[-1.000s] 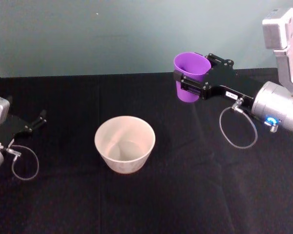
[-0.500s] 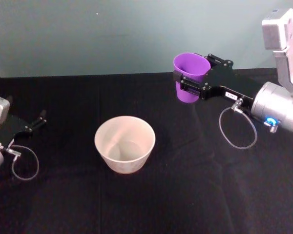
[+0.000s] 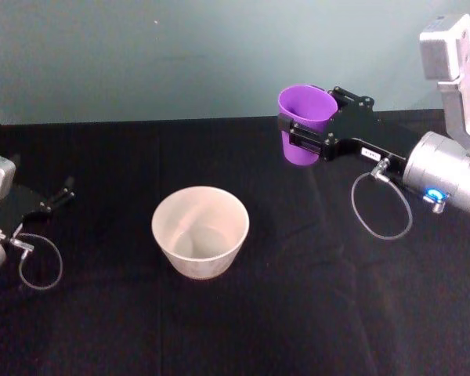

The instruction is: Pick up the cup and pour the mung beans from the cup into the bowl.

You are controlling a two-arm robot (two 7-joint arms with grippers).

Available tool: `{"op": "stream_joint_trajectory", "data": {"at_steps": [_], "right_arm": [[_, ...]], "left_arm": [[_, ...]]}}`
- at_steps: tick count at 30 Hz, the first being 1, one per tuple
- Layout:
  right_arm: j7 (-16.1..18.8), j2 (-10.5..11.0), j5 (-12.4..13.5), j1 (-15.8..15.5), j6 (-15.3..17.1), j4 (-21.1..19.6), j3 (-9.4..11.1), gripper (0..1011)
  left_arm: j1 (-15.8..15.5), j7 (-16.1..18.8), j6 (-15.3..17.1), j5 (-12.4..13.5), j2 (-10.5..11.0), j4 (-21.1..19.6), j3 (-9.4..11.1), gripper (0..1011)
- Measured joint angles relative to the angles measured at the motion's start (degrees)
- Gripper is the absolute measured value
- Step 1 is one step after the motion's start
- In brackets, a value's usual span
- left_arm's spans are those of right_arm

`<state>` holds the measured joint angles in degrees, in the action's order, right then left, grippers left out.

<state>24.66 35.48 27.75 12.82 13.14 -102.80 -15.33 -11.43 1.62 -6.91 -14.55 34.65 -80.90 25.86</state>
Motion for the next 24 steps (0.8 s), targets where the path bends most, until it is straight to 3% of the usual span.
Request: {"op": "stream_joint_trajectory", "data": {"at_steps": [24], "right_arm": [[0.0,0.0,0.0,0.0,0.0,0.0,0.0,722]], "left_arm": [[0.0,0.0,0.0,0.0,0.0,0.0,0.0,1000]]}}
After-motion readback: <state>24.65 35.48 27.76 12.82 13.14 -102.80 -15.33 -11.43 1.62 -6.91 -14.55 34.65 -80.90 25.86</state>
